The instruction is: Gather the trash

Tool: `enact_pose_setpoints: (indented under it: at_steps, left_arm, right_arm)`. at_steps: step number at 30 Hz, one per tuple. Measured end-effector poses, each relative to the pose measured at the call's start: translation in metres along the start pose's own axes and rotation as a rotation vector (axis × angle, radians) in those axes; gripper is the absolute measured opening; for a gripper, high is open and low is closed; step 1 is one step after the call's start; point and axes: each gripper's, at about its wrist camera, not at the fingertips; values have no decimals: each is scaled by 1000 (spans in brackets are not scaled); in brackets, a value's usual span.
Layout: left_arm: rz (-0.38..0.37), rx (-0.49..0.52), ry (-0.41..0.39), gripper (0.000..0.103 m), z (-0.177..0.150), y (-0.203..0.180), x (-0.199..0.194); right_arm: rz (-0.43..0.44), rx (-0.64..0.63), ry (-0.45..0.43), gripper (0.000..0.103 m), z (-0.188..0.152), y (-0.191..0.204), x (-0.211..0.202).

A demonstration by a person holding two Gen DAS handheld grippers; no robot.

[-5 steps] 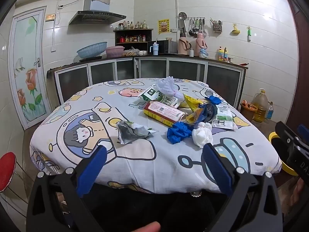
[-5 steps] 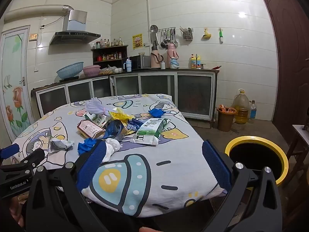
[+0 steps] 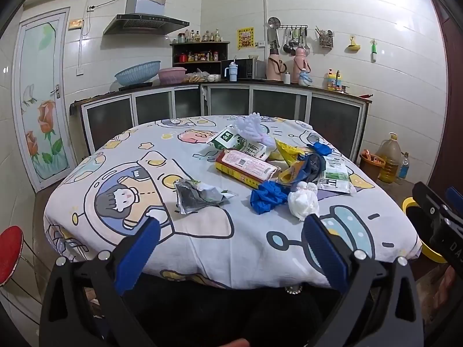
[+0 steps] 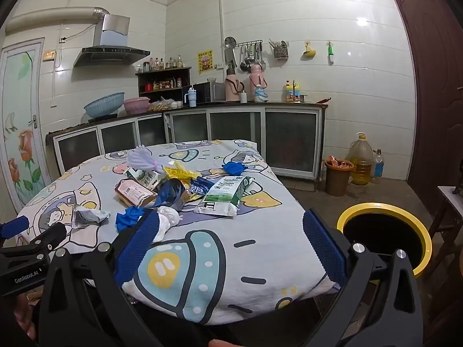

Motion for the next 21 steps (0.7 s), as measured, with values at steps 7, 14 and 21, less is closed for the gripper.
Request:
enact_pose_setpoints:
  at_steps: [7,14,21]
  left_arm:
    - [-2,-9,9,96,-9,-4,5]
    - [-9,-22,19,96,-3,4,6]
    - [-14,-26,31,96,-3,6,7]
  right_arm:
    - [-2,3,2,96,-2,-5,1]
    - [-6,1,8,96,-2,0,4]
    - [-13,8,18,96,-5,-1,7]
Point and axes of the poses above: each gripper's, at about its wrist camera, not at the fingertips, and x roughly the way its jaws point, y to its left, z to its top, and after that the axes turned 8 degrees about x, right-handed
